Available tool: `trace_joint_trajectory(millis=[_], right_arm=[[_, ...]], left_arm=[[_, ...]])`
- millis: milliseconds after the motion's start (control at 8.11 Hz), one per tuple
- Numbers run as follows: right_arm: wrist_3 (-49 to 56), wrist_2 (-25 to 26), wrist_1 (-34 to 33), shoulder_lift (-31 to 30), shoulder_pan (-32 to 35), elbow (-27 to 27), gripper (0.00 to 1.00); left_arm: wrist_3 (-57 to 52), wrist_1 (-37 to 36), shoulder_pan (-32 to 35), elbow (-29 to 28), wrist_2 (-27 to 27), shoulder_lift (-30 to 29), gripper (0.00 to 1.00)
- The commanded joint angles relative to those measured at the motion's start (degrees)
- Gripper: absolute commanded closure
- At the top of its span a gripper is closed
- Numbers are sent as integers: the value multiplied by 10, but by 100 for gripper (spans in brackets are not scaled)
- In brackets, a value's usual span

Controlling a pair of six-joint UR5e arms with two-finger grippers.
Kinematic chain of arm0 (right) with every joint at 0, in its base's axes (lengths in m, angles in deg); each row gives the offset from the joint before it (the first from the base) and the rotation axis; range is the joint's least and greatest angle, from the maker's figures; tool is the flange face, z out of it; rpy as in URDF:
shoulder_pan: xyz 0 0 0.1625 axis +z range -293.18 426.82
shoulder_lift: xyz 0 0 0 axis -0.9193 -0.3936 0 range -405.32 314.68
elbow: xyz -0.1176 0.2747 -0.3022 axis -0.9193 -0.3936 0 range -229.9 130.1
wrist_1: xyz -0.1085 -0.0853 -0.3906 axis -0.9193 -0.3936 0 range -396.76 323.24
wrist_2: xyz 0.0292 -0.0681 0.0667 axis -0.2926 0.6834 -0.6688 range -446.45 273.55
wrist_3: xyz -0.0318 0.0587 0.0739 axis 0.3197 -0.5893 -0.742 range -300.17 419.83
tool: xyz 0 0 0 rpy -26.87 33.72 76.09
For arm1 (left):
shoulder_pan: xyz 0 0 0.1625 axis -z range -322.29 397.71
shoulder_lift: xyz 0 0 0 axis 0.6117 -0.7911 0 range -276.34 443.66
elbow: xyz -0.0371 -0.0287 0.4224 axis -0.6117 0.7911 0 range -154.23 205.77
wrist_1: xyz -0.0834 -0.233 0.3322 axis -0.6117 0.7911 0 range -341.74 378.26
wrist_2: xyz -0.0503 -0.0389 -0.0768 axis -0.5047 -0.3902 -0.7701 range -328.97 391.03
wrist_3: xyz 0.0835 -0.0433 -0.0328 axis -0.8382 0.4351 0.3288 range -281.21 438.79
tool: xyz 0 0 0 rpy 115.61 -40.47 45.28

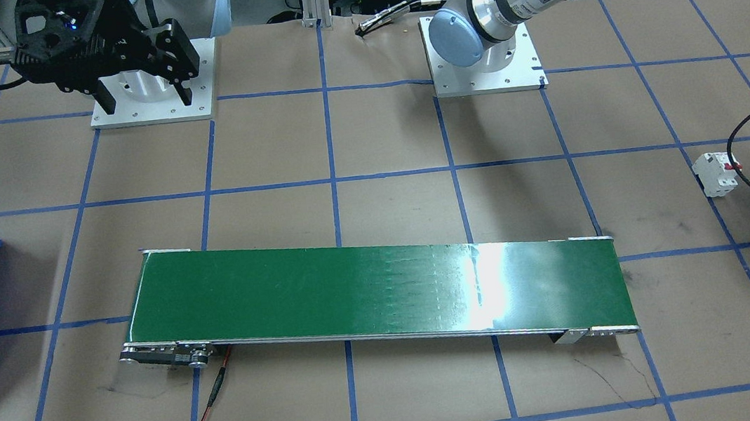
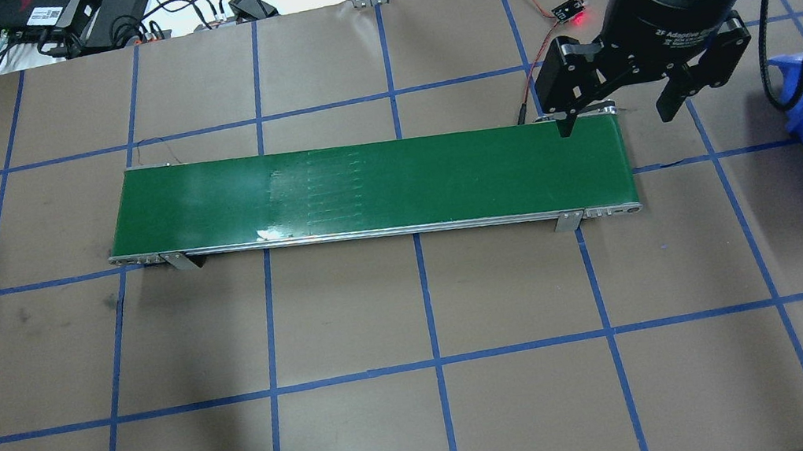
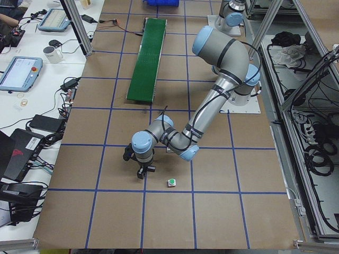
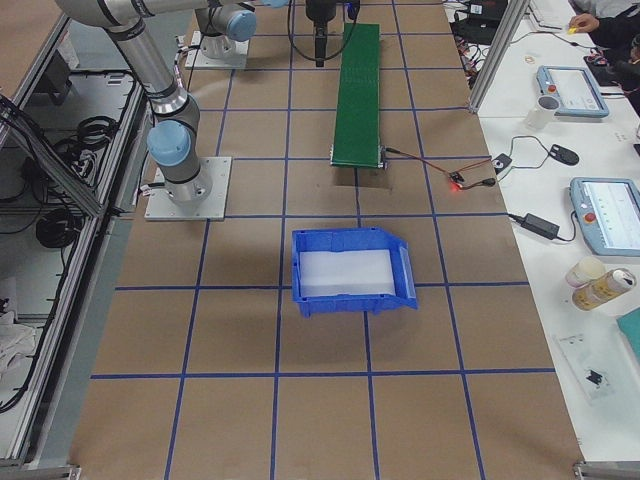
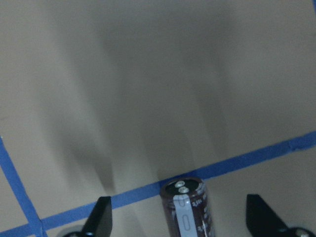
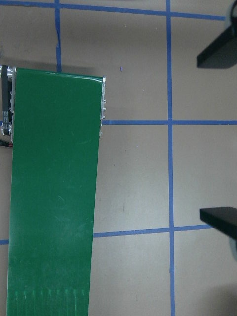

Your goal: Move capacitor from left to right

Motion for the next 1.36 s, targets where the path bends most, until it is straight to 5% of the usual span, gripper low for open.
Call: trace_joint_trajectory(millis=[0,123,370,740,987,1234], right_arm=[[0,0,0,-1,0,1,0],[0,0,0,0,0,0,0],[0,0,0,0,0,1,0],[0,0,0,-1,0,1,0],[0,0,0,-1,0,1,0],[0,0,0,-1,0,1,0]], left_arm=[[8,-8,0,0,0,-5,15],[9,-7,0,0,-1,-5,17],[32,-7,0,0,3,-5,40],[83,7,0,1,4,6,58],[93,36,0,1,6,16,86],[102,36,0,2,4,17,93]])
